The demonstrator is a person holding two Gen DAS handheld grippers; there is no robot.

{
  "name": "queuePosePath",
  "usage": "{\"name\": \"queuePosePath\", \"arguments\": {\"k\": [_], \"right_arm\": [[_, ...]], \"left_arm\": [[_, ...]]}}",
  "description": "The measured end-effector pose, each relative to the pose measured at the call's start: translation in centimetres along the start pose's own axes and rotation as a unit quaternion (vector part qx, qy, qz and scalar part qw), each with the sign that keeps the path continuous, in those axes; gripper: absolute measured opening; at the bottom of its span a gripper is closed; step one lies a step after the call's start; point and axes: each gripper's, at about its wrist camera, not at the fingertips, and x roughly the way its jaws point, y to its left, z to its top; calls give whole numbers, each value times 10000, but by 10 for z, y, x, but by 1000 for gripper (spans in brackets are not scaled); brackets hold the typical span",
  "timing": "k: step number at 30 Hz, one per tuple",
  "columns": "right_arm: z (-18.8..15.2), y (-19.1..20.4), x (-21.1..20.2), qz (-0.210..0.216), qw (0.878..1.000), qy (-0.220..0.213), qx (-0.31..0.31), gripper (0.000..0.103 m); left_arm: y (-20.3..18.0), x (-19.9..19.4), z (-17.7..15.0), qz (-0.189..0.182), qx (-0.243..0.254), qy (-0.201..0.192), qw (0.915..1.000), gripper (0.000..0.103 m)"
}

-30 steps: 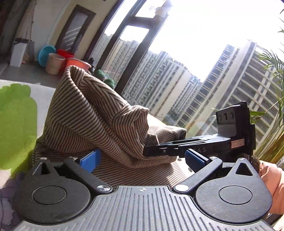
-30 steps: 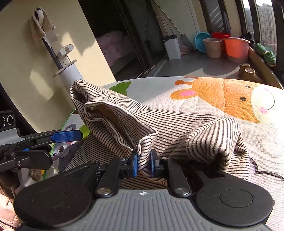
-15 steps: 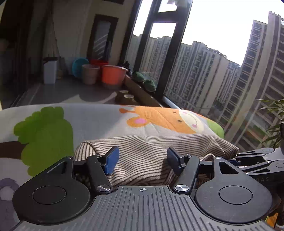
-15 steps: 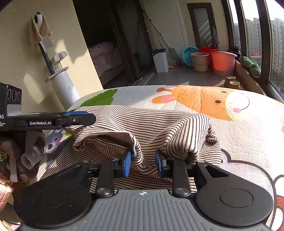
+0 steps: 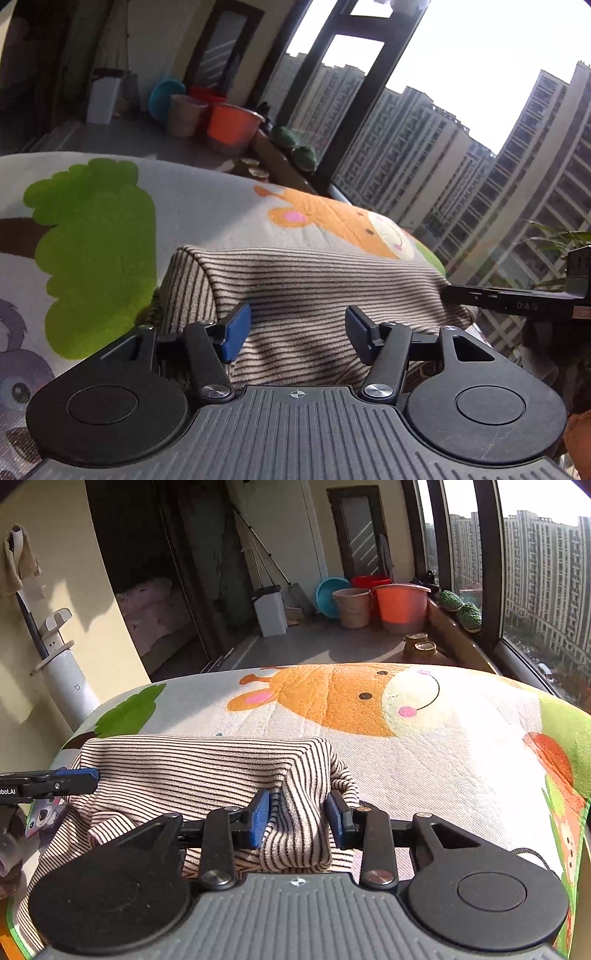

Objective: Fold clothes

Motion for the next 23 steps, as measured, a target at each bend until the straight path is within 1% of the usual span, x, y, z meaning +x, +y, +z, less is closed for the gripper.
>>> {"name": "queuePosePath", "arguments": {"k": [1, 2, 3, 4, 5, 6, 7, 8, 10, 13, 14, 15, 16, 18, 21, 23], "right_arm": [[-4, -7, 3, -3, 9999, 44, 145, 59], [-4, -13, 1, 80, 9994, 7, 327, 59], [-1, -20, -6, 240, 9982, -102, 541, 59], [1, -23, -8, 327, 9973, -145, 635, 63], [2, -22, -5, 348, 9974, -130, 622, 67], [3, -21, -1, 369, 9974, -116, 609, 75], [4, -21, 2, 390, 9974, -101, 595, 79], [5, -20, 5, 411, 9974, -86, 582, 79], [6, -19, 12, 453, 9974, -56, 556, 79], [9, -17, 21, 517, 9973, -11, 517, 80], [10, -17, 25, 538, 9973, 4, 504, 80], [10, -16, 28, 559, 9972, 18, 490, 82], [11, -15, 31, 580, 9972, 33, 477, 90], [13, -14, 38, 622, 9970, 63, 451, 93], [15, -12, 47, 685, 9967, 108, 411, 93], [17, -11, 54, 727, 9965, 137, 385, 86]], "left_arm": [[0, -6, 2, 34, -14, -7, 10000, 62], [1, -17, 7, 113, 52, -143, 9998, 63], [2, -29, 12, 202, 137, -308, 9992, 73], [3, -37, 17, 319, 208, -473, 9982, 94], [4, -43, 22, 442, 275, -636, 9966, 98], [7, -43, 29, 485, 316, -680, 9960, 98], [11, -41, 36, 508, 352, -693, 9957, 98], [17, -35, 41, 484, 287, -617, 9965, 99], [32, -11, 47, 377, -43, -283, 9989, 99], [44, 19, 42, 403, -418, 170, 9982, 99], [44, 24, 39, 345, -428, 209, 9983, 99], [44, 27, 34, 230, -406, 219, 9987, 100], [42, 30, 31, 176, -387, 225, 9988, 103], [36, 36, 25, 274, -188, 156, 9993, 103], [36, 43, 23, 350, -71, 148, 9993, 103], [38, 46, 25, 324, -99, 112, 9994, 100]]}}
